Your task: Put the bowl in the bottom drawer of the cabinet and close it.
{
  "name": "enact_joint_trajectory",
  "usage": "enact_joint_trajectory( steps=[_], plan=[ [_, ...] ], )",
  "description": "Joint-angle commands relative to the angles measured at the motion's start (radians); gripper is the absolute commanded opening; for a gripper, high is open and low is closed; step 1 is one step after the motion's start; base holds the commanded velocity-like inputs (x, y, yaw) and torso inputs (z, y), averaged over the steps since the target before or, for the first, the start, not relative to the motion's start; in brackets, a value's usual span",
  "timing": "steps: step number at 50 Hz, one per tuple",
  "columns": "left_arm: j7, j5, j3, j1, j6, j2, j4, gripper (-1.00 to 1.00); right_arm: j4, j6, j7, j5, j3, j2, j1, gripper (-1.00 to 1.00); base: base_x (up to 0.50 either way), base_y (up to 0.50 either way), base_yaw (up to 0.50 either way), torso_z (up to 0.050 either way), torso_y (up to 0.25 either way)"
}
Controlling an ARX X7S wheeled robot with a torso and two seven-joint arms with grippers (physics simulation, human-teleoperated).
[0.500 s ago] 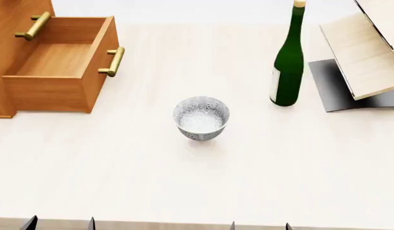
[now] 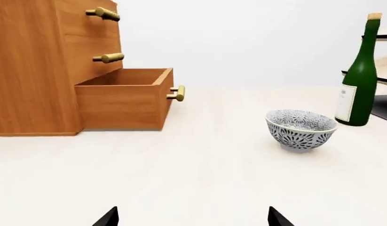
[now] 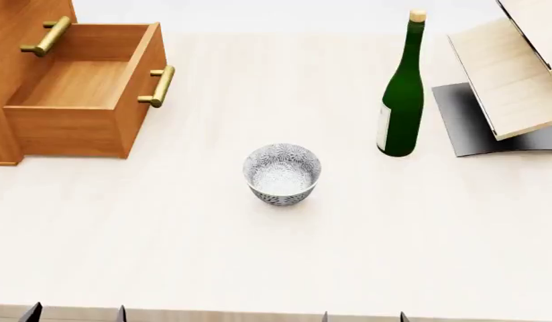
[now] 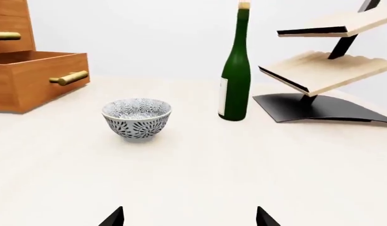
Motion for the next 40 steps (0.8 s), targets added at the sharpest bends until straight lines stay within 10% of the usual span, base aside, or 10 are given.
enact_joint_trajectory(
  steps=[1,11,40],
  plan=[
    [-0.025,0.006,0.034,0.177,0.011,-0.04,0.233,1.0,-0.044,0.03,0.021,0.013,-0.024,0.02,-0.011,1.0,0.0,0.0,0.0,0.0,0.0],
    [-0.06,0.027,0.015,0.404,0.181,-0.077,0.34,1.0,-0.297,0.2,0.043,0.008,-0.032,0.052,-0.03,1.0,0.0,0.0,0.0,0.0,0.0],
    [-0.08,-0.009,0.023,0.4,0.289,-0.105,0.242,1.0,-0.725,0.684,0.03,0.012,-0.015,0.119,0.171,1.0,0.0,0.0,0.0,0.0,0.0]
  ],
)
